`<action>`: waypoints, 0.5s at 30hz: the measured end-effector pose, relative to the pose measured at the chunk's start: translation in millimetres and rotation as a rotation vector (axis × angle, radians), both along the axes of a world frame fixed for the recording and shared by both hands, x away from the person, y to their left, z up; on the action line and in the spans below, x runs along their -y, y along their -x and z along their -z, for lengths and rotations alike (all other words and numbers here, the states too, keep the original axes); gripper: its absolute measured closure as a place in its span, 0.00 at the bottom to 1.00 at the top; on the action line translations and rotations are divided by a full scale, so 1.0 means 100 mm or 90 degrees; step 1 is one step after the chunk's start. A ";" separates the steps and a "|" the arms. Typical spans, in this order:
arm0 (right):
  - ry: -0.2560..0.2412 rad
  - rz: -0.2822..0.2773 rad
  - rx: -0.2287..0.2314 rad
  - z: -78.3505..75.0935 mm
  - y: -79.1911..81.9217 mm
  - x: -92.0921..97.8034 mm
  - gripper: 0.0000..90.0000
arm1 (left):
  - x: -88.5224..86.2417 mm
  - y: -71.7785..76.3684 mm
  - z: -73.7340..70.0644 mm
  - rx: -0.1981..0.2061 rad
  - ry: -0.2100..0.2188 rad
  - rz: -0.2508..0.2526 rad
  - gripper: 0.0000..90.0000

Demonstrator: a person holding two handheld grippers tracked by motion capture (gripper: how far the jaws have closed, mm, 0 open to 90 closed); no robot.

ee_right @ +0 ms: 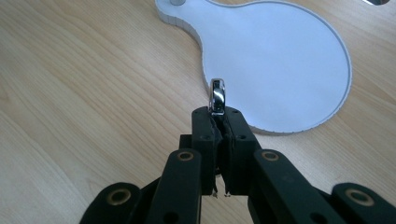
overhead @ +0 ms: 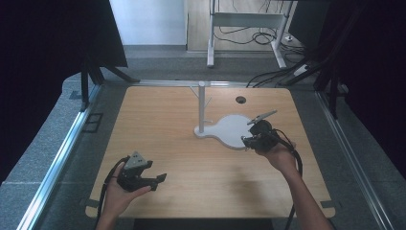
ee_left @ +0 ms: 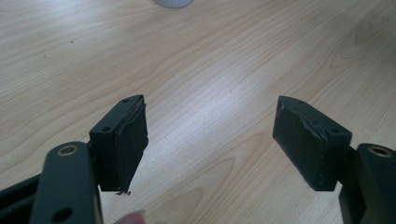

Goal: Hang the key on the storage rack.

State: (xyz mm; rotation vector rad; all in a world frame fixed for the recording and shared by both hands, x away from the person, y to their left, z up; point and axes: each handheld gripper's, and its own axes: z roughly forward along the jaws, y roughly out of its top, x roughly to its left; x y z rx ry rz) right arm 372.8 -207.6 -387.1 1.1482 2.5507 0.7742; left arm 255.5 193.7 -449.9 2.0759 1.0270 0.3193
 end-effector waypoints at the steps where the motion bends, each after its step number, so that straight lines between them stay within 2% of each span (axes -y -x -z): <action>1: 0.000 0.001 0.001 0.00 -0.01 -0.01 0.94 | 0.00 0.00 0.00 0.000 0.000 0.000 0.30; 15: -0.007 0.013 0.006 -0.01 -0.11 -0.04 0.94 | -0.01 0.00 0.00 -0.001 -0.002 0.000 0.30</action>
